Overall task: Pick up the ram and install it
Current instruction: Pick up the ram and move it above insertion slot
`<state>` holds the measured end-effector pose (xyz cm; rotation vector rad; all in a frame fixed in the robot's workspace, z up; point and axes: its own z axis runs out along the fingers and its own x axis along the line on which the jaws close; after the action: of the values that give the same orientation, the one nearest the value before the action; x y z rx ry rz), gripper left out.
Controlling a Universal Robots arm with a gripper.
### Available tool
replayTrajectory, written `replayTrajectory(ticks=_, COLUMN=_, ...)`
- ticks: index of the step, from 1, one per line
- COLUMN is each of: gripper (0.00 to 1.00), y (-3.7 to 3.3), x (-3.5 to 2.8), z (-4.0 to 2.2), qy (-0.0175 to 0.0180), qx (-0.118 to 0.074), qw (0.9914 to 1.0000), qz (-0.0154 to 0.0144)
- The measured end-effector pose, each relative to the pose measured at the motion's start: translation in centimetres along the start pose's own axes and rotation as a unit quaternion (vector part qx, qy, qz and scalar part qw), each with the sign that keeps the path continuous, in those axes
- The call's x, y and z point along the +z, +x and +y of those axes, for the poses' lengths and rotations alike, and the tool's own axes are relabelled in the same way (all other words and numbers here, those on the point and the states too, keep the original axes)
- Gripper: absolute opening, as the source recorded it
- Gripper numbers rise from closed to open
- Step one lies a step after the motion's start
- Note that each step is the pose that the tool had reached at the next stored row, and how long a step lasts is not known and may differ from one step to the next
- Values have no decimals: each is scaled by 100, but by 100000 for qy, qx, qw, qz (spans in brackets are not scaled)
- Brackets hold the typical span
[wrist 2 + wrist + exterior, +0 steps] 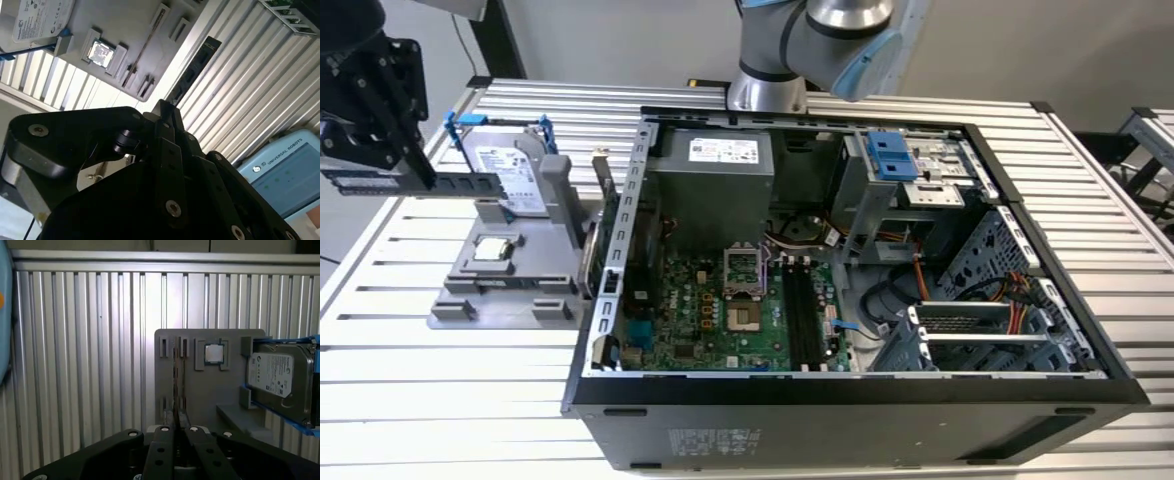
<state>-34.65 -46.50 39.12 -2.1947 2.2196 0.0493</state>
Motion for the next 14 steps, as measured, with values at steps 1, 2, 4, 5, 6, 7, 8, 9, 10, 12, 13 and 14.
replayTrajectory(ticks=1, gripper=0, y=0, x=-10, z=0, qy=-2, qx=2, qw=100000, qz=4)
replayTrajectory(ticks=2, gripper=0, y=0, x=-9, z=0, qy=17, qx=1, qw=100000, qz=-3)
replayTrajectory(ticks=4, gripper=0, y=0, x=-9, z=0, qy=9, qx=0, qw=100000, qz=13)
replayTrajectory(ticks=5, gripper=0, y=0, x=-10, z=-1, qy=5, qx=-2, qw=100000, qz=17)
replayTrajectory(ticks=6, gripper=0, y=-2, x=-11, z=-18, qy=-46, qx=7, qw=100000, qz=26)
replayTrajectory(ticks=7, gripper=0, y=-2, x=-12, z=-45, qy=-126, qx=19, qw=100000, qz=35)
replayTrajectory(ticks=8, gripper=0, y=-1, x=-11, z=-73, qy=-171, qx=16, qw=100000, qz=27)
replayTrajectory(ticks=9, gripper=0, y=-2, x=-11, z=-105, qy=-234, qx=18, qw=100000, qz=33)
replayTrajectory(ticks=10, gripper=0, y=-2, x=-11, z=-137, qy=-300, qx=21, qw=100000, qz=37)
replayTrajectory(ticks=12, gripper=0, y=-3, x=-12, z=-211, qy=-430, qx=20, qw=99999, qz=46)
replayTrajectory(ticks=13, gripper=0, y=-3, x=-13, z=-248, qy=-489, qx=22, qw=99999, qz=50)
replayTrajectory(ticks=14, gripper=0, y=-4, x=-13, z=-290, qy=-550, qx=23, qw=99998, qz=47)
